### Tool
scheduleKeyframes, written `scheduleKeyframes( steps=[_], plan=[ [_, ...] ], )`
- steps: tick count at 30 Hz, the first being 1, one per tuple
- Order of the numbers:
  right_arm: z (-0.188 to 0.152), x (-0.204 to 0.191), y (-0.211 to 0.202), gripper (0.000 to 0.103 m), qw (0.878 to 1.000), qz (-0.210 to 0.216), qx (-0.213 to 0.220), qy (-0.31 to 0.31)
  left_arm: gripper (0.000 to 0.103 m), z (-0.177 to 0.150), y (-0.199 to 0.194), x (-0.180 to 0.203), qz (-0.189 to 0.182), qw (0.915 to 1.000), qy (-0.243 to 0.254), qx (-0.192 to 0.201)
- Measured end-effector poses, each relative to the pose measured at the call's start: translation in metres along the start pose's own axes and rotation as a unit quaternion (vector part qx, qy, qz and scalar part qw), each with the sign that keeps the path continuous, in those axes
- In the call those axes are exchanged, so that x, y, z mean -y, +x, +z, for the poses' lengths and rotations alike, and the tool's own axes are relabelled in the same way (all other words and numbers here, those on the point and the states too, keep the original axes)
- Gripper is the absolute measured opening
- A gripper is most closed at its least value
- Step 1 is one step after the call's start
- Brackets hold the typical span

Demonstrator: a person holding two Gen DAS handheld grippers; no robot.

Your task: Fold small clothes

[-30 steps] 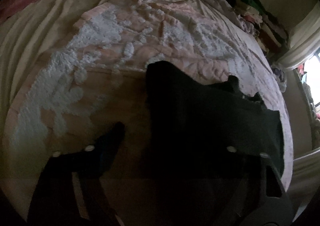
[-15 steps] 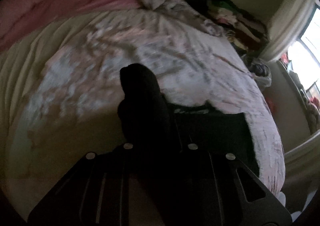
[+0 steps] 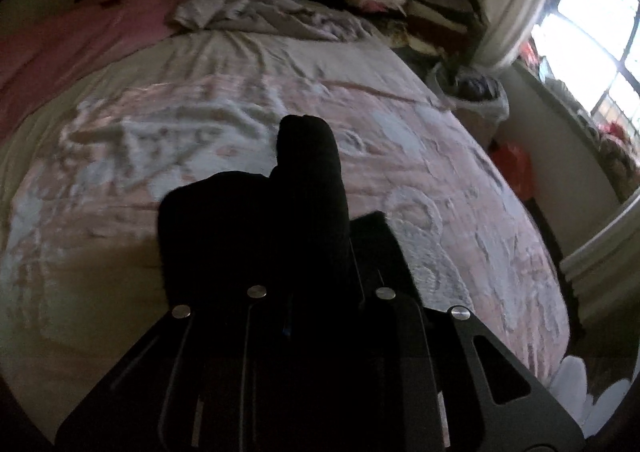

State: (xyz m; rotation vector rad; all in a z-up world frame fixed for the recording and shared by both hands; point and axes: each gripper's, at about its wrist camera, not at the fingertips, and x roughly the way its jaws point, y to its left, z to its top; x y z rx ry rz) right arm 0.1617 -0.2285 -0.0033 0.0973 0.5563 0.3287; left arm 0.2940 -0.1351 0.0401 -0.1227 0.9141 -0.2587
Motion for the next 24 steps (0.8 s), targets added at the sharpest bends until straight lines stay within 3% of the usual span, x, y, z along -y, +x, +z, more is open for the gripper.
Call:
scheduleKeyframes(
  steps=[9,15,17,22,24],
  plan=[
    [-0.010,0.050,-0.001,0.006,0.998,-0.008,-0.017,0.065,0.011,-0.008,0.047,0.048,0.007,0.9990,0.029,-0.034],
    [-0.016,0.072,0.010,0.007,0.993,-0.002,-0.045,0.110,0.013,-0.014,0.075,0.061,0.015,0.9975,0.044,-0.054],
    [-0.019,0.080,0.013,0.008,0.990,0.008,-0.054,0.131,0.019,-0.015,0.085,0.062,0.005,0.9973,0.044,-0.059],
    [-0.028,0.100,0.022,0.016,0.976,0.038,-0.084,0.197,0.060,-0.013,0.071,0.057,-0.047,0.9979,0.024,-0.038],
    [-0.032,0.107,0.025,0.018,0.968,0.058,-0.091,0.225,0.060,-0.012,0.052,0.052,-0.055,0.9982,0.020,-0.011]
  ],
)
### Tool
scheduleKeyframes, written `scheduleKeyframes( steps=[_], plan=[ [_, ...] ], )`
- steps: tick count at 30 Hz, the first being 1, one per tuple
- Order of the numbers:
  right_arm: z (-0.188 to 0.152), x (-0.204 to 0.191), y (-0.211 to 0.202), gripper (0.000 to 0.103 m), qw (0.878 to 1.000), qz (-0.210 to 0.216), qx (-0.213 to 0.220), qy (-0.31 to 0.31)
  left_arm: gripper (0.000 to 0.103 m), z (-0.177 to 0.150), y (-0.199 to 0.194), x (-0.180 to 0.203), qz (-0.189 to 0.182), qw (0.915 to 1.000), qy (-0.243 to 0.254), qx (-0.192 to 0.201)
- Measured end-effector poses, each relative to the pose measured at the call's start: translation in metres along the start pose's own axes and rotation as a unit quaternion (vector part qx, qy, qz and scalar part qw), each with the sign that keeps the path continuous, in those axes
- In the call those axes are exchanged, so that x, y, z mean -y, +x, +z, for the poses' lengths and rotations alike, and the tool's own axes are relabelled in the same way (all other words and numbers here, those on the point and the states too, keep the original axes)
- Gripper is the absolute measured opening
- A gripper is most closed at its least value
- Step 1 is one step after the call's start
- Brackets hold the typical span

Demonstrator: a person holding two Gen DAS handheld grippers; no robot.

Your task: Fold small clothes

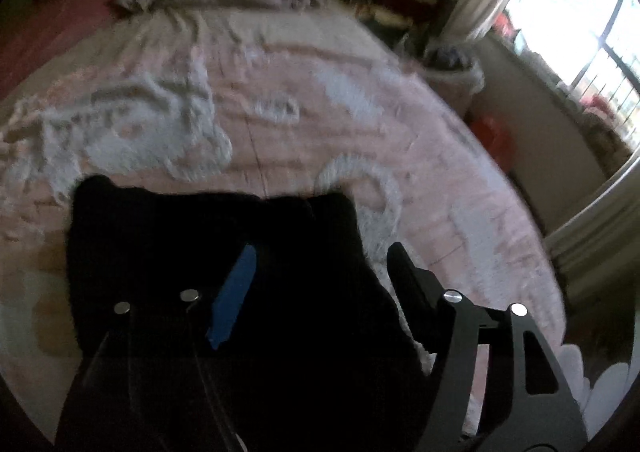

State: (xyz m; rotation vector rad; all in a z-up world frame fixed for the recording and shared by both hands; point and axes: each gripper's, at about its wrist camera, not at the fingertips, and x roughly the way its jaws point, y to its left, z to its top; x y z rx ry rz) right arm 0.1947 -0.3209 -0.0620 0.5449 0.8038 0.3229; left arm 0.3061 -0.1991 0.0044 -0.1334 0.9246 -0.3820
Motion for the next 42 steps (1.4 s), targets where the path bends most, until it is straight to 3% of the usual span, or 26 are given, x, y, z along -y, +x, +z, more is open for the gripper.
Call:
scheduleKeyframes(
  steps=[3,5,7,9,12,16,21,24,27,29,32,34,37,39,42],
  plan=[
    [0.000,-0.003,-0.003,0.025,1.000,0.011,-0.002,0.003,0.060,-0.004,-0.035,-0.014,0.020,0.9988,0.003,0.046],
    [0.001,-0.008,-0.008,0.043,1.000,0.024,0.002,0.000,0.060,-0.013,-0.048,-0.025,0.059,0.9968,0.009,0.054],
    [0.002,-0.012,-0.015,0.077,1.000,0.009,0.019,-0.006,0.060,-0.027,-0.051,-0.039,0.095,0.9943,0.013,0.047],
    [0.006,-0.014,-0.021,0.079,0.999,-0.009,0.037,-0.017,0.060,-0.042,-0.048,-0.054,0.116,0.9928,0.007,0.031],
    [0.012,-0.006,-0.022,0.082,0.999,-0.003,0.034,-0.001,0.060,-0.068,-0.042,-0.073,0.116,0.9932,-0.006,0.005],
    [0.035,-0.007,-0.003,0.093,1.000,0.027,-0.008,0.005,0.062,-0.086,-0.038,-0.080,0.112,0.9936,-0.007,0.003],
    [0.053,-0.017,0.026,0.093,0.998,0.016,-0.048,-0.021,0.062,-0.092,-0.043,-0.078,0.114,0.9934,-0.001,0.012],
    [0.060,-0.018,0.039,0.091,0.998,0.002,-0.051,-0.033,0.062,-0.093,-0.042,-0.080,0.111,0.9938,-0.002,0.014],
    [0.068,-0.026,0.054,0.035,0.995,-0.013,-0.058,-0.083,0.062,-0.094,-0.044,-0.078,0.109,0.9939,-0.004,0.016],
    [0.070,-0.038,0.050,0.026,0.993,-0.001,-0.052,-0.111,0.062,-0.095,-0.047,-0.079,0.108,0.9940,-0.006,0.018],
    [0.071,-0.050,0.031,0.025,0.989,0.059,-0.019,-0.136,0.062,-0.098,-0.057,-0.079,0.106,0.9939,-0.008,0.028],
    [0.072,-0.042,0.031,0.025,0.989,0.042,-0.015,-0.138,0.063,-0.100,-0.060,-0.082,0.103,0.9941,-0.012,0.031],
    [0.070,-0.014,0.050,0.026,0.993,0.008,-0.049,-0.104,0.066,-0.102,-0.054,-0.083,0.091,0.9955,-0.015,0.021],
    [0.065,0.003,0.058,0.042,0.995,-0.009,-0.066,-0.068,0.066,-0.102,-0.051,-0.082,0.089,0.9958,-0.013,0.018],
    [0.063,0.007,0.054,0.045,0.997,-0.015,-0.064,-0.048,0.066,-0.103,-0.050,-0.082,0.086,0.9961,-0.014,0.017]
  ],
)
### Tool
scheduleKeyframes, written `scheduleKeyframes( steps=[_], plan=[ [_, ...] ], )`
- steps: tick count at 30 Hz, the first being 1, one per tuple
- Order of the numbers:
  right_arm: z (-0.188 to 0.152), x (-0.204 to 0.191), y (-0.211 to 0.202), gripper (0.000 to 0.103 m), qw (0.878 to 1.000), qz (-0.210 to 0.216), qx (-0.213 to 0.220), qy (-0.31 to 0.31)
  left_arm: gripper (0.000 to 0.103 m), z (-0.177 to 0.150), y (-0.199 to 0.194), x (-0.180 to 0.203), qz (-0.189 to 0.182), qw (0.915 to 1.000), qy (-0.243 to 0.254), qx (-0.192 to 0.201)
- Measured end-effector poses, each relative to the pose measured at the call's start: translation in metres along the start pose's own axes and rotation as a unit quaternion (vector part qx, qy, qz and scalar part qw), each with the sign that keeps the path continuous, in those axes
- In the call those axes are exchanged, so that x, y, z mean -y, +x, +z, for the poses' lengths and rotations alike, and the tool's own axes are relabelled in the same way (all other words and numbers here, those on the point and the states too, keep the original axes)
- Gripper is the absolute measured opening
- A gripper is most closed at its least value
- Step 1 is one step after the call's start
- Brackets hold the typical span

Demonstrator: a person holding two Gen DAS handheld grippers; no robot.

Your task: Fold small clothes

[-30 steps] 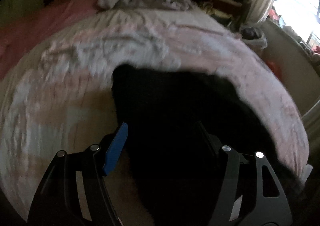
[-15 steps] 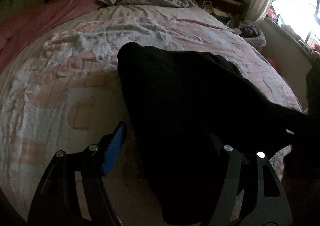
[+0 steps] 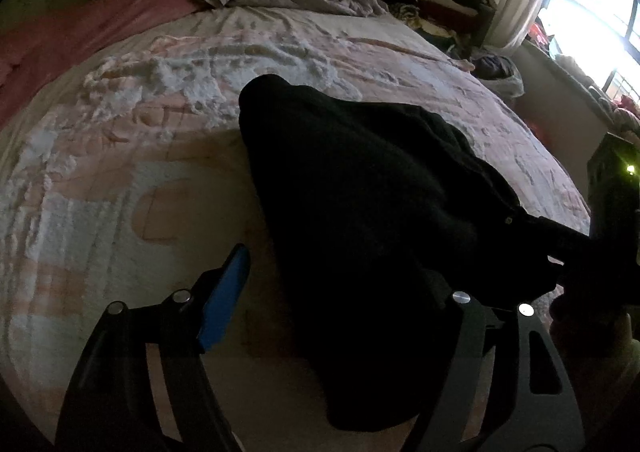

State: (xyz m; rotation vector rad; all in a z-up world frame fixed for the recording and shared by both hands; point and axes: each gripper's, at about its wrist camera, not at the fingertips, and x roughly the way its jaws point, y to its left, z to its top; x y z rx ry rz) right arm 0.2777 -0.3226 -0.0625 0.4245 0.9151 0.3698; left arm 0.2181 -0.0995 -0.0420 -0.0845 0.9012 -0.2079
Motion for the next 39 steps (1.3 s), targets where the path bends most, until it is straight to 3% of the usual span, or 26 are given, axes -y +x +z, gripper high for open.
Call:
scheduleKeyframes(
  steps=[4,7,17,23,27,32,39],
  plan=[
    [-0.008,-0.015,-0.008,0.055,0.999,-0.043,0.010,-0.028,0.066,0.000,-0.001,-0.002,-0.004,1.0000,-0.004,-0.003],
    [-0.012,-0.020,-0.015,0.073,0.996,-0.077,0.020,-0.037,0.066,-0.001,-0.003,-0.003,-0.004,1.0000,-0.006,-0.004],
    [-0.029,-0.036,-0.071,0.095,0.994,-0.064,0.081,-0.048,0.068,-0.006,-0.024,-0.007,-0.009,0.9999,-0.008,0.010],
    [-0.044,-0.056,-0.109,0.098,0.988,-0.053,0.126,-0.067,0.080,-0.013,-0.051,-0.003,-0.011,0.9993,0.003,0.035],
    [-0.057,-0.069,-0.132,0.098,0.983,-0.057,0.151,-0.082,0.093,-0.021,-0.072,0.002,-0.008,0.9983,0.017,0.056],
    [-0.076,-0.078,-0.148,0.098,0.980,-0.064,0.160,-0.098,0.093,-0.035,-0.093,0.005,-0.009,0.9972,0.022,0.071],
    [-0.101,-0.083,-0.152,0.098,0.979,-0.090,0.142,-0.115,0.093,-0.059,-0.107,0.004,-0.006,0.9972,0.024,0.071]
  ],
)
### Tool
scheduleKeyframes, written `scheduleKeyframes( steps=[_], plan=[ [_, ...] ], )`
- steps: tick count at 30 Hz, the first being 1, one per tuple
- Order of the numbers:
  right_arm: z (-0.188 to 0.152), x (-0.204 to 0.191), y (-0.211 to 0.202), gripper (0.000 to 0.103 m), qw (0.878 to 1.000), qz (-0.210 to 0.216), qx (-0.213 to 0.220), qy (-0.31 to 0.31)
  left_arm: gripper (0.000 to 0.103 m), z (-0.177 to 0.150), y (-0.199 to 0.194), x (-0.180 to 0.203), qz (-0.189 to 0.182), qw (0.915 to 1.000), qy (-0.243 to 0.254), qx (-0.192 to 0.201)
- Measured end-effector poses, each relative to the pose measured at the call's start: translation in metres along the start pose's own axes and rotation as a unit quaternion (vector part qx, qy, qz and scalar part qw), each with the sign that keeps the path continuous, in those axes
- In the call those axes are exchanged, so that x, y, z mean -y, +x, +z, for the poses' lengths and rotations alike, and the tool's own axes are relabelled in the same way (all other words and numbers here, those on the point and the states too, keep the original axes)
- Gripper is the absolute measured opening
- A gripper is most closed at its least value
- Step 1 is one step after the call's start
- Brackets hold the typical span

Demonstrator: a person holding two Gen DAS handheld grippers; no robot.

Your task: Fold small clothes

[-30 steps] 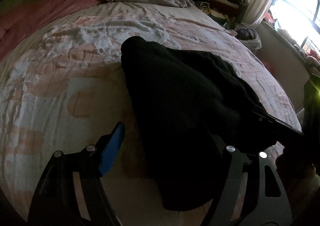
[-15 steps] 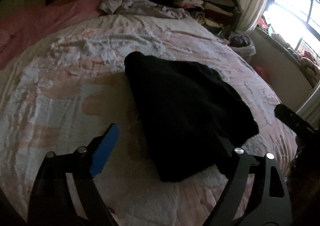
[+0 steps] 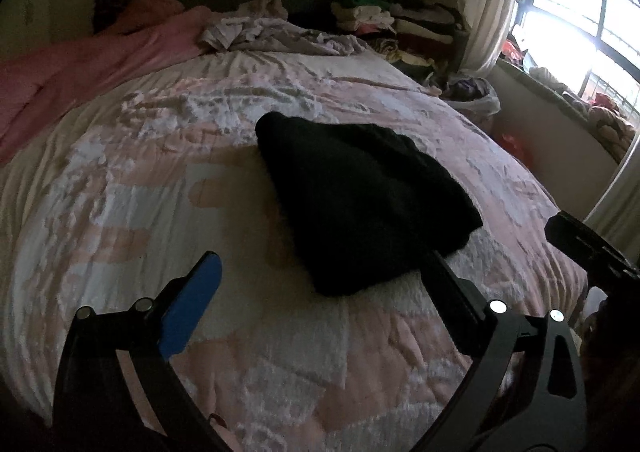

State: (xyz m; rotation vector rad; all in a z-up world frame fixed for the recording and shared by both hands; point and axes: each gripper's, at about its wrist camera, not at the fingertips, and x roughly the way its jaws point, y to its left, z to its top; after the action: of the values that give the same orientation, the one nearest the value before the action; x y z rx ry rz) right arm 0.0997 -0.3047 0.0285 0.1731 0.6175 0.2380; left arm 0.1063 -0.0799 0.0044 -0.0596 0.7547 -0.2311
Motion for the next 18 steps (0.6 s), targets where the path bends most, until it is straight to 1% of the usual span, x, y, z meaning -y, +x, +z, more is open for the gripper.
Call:
scheduleKeyframes(
  steps=[4,8,18],
  plan=[
    [-0.011,-0.003,0.000,0.098,1.000,-0.011,-0.013,-0.009,0.093,-0.011,-0.003,0.000,0.003,1.0000,0.002,-0.008],
    [-0.017,-0.001,0.003,0.098,0.999,-0.021,-0.025,-0.006,0.093,-0.017,-0.003,-0.001,0.004,0.9999,-0.004,-0.015],
    [-0.019,-0.003,0.001,0.098,0.999,-0.022,-0.029,-0.010,0.093,-0.020,-0.004,-0.001,0.003,0.9999,-0.004,-0.016]
  ],
)
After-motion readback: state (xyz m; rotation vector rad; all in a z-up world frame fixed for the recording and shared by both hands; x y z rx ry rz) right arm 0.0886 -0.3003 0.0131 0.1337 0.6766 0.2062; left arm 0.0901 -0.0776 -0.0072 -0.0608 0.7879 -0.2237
